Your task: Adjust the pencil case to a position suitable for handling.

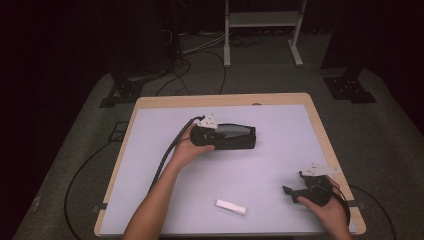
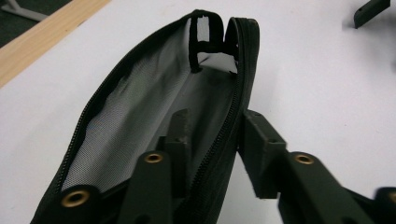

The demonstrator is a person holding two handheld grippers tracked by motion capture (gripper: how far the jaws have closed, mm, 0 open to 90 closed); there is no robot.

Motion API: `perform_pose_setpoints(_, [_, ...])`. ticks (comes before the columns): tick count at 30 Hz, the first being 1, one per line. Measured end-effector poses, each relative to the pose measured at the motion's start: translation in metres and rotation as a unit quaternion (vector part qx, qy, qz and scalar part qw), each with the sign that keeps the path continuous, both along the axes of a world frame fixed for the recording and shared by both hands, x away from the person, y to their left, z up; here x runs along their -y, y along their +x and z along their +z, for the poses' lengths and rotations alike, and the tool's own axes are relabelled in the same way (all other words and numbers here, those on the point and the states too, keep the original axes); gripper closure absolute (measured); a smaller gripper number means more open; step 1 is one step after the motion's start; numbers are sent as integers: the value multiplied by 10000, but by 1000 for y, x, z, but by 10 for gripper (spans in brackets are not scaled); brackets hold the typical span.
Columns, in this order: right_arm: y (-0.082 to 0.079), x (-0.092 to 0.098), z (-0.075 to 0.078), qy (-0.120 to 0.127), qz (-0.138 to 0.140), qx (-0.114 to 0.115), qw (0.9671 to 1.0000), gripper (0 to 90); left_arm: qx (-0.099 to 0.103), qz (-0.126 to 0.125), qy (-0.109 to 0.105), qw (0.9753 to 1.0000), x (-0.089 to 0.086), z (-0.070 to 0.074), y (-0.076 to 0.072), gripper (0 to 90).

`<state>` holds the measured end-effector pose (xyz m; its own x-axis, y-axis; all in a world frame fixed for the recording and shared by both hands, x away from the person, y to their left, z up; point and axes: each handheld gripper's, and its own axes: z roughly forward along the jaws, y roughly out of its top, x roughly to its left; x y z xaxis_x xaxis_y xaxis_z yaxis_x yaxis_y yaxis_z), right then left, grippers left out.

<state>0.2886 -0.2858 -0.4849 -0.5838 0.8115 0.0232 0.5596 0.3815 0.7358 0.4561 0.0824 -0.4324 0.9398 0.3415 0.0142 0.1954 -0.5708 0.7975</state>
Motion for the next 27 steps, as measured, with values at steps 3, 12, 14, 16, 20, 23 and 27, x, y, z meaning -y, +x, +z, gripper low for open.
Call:
perform_pose_setpoints(3, [0, 0, 0, 1, -1, -1, 10000, 127, -41, -46, 17, 10000, 0, 0, 0, 754])
perform_pose_setpoints(12, [0, 0, 0, 1, 0, 0, 10000, 127, -98, -172, -7, 9998, 1, 1, -1, 862])
perform_pose_setpoints(14, [0, 0, 0, 2, -1, -2, 10000, 127, -98, -203, -22, 9997, -1, 4, -2, 862])
perform_pose_setpoints(16, [0, 0, 0, 3, 0, -2, 10000, 127, -103, -218, -41, 9997, -3, 7, -3, 862])
perform_pose_setpoints(20, [0, 0, 0, 1, 0, 0, 10000, 127, -76, -251, -27, 9997, -7, 13, -6, 863])
perform_pose_setpoints(23, [0, 0, 0, 0, 2, 3, 10000, 127, -72, -302, -72, 9995, -10, 18, -10, 864])
perform_pose_setpoints(27, [0, 0, 0, 8, -7, -17, 10000, 127, -14, -425, -72, 9991, -12, 26, -16, 864])
